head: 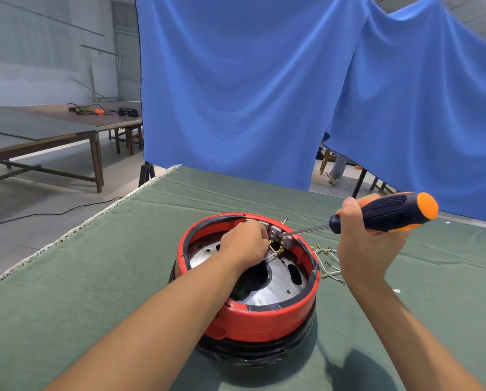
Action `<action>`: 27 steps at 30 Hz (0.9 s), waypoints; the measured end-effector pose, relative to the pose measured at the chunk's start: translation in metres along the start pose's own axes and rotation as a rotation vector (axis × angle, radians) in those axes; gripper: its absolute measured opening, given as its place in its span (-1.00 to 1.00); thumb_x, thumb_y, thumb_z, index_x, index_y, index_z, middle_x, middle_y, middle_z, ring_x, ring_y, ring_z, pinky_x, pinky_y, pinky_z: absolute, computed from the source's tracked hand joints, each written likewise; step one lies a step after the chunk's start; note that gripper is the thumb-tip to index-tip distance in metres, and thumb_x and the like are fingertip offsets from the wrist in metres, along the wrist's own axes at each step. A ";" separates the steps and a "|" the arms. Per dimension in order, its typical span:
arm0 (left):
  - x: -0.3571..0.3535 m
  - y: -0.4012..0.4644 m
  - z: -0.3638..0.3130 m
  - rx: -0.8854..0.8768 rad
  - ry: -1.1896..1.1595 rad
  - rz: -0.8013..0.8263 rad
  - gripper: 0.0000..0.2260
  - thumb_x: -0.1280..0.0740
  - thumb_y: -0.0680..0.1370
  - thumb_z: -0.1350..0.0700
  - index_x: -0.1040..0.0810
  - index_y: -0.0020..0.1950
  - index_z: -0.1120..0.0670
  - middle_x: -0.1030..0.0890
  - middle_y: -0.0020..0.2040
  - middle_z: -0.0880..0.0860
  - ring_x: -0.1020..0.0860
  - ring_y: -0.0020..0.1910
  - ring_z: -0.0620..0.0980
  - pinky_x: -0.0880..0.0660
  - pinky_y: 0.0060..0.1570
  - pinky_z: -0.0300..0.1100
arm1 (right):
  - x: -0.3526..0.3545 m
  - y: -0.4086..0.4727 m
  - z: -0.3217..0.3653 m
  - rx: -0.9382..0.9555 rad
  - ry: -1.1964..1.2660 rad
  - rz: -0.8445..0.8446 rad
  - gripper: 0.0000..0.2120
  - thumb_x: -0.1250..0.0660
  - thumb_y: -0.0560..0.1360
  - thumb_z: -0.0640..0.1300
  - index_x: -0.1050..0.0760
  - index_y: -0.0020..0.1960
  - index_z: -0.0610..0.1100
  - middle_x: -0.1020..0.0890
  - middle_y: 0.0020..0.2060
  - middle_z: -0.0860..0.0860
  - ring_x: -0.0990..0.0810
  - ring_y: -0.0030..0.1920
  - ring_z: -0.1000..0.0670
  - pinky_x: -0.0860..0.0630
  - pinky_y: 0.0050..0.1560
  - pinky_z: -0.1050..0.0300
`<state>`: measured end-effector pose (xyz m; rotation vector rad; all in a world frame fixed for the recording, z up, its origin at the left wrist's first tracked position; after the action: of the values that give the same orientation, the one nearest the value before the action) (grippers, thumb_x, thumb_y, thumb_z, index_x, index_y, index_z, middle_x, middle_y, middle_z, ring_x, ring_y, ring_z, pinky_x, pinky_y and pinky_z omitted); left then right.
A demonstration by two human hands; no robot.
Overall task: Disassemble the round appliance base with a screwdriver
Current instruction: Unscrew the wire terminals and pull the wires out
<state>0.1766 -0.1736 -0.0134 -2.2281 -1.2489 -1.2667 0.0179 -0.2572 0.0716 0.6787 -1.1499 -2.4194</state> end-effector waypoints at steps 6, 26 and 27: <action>-0.001 -0.001 0.000 0.008 0.001 0.006 -0.82 -0.23 0.50 0.17 -0.61 -0.07 -0.03 -0.64 0.03 -0.01 -0.54 0.05 0.06 -0.35 -0.12 -0.16 | -0.001 -0.002 0.001 0.008 -0.013 0.018 -0.78 -0.28 0.34 -0.07 -0.50 -0.41 0.22 -0.51 -0.54 0.27 -0.48 -0.49 0.25 -0.40 -0.37 0.43; 0.002 -0.002 0.000 0.021 -0.006 0.009 -0.84 -0.24 0.50 0.15 -0.61 -0.09 -0.03 -0.64 0.00 -0.02 -0.55 0.03 0.05 -0.35 -0.13 -0.16 | -0.002 0.006 -0.010 -0.065 -0.078 -0.036 -0.83 -0.30 0.30 -0.08 -0.34 -0.42 0.03 -0.47 -0.60 0.22 -0.44 -0.54 0.23 -0.39 -0.43 0.41; 0.002 -0.002 0.000 0.021 -0.005 0.008 -0.84 -0.25 0.50 0.15 -0.61 -0.08 -0.03 -0.64 0.00 -0.02 -0.55 0.03 0.05 -0.35 -0.12 -0.16 | -0.002 0.012 -0.013 -0.076 -0.104 -0.046 -0.81 -0.30 0.30 -0.12 -0.33 -0.43 0.01 -0.46 -0.61 0.21 -0.43 -0.55 0.22 -0.38 -0.45 0.40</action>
<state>0.1755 -0.1717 -0.0122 -2.2206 -1.2478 -1.2398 0.0283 -0.2706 0.0744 0.5677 -1.0858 -2.5501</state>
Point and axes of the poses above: each hand's wrist, its own y-axis towards the middle knuckle, its own x-axis out of the back of the hand, z = x × y, the point moved 5 cm from there along y, towards the middle knuckle
